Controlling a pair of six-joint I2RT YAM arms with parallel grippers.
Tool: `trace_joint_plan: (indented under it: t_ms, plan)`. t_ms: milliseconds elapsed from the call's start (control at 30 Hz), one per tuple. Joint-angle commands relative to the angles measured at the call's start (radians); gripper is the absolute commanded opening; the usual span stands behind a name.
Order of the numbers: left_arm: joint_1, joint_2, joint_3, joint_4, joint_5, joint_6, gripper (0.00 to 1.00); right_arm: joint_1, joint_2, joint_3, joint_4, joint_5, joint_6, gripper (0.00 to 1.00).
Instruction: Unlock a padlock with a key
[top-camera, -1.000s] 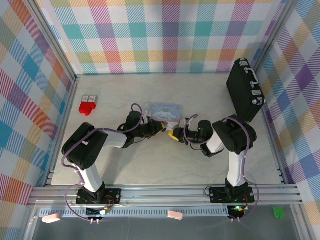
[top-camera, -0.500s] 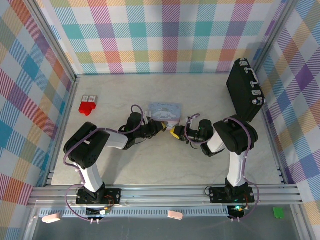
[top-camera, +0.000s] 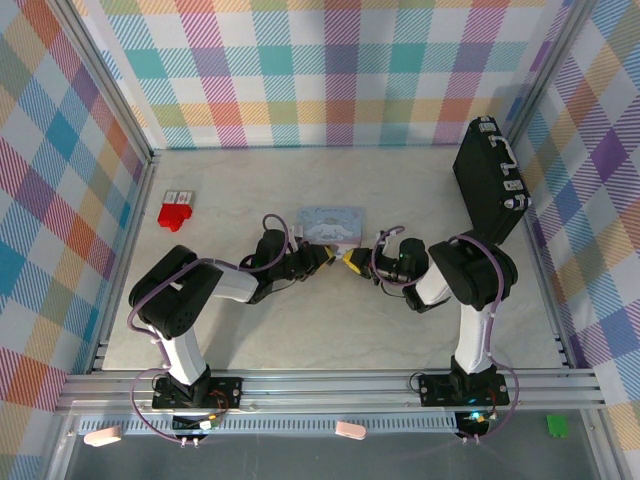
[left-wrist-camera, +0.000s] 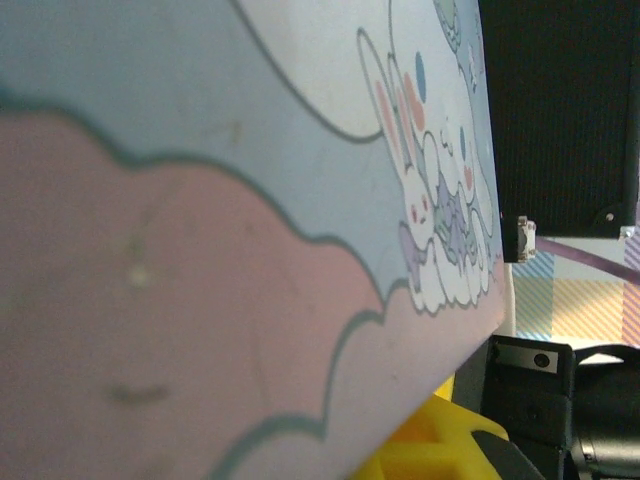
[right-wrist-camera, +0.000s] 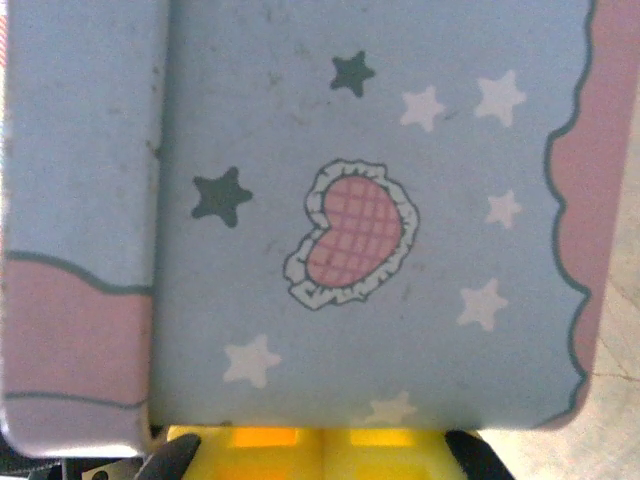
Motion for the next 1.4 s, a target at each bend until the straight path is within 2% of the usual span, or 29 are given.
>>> trace_joint_plan:
  t_ms: [0,267,567,833,1367]
  plan:
    - [-0.032,-0.026,-0.006,0.141,-0.019,-0.069,0.00,0.015,-0.005,-0.011,0.071,0.071,0.029,0.00]
    - [-0.084,-0.021,-0.003,0.163,-0.150,-0.138,0.00,0.103,-0.057,-0.040,0.079,0.252,0.065,0.00]
    - [-0.099,0.001,0.017,0.196,-0.175,-0.176,0.00,0.166,-0.131,-0.074,0.046,0.357,0.070,0.00]
    - [-0.108,-0.005,0.031,0.233,-0.175,-0.207,0.00,0.179,-0.095,-0.061,0.083,0.366,0.130,0.00]
    - [-0.111,-0.037,0.069,0.251,-0.161,-0.249,0.00,0.172,-0.140,-0.010,0.083,0.347,0.212,0.00]
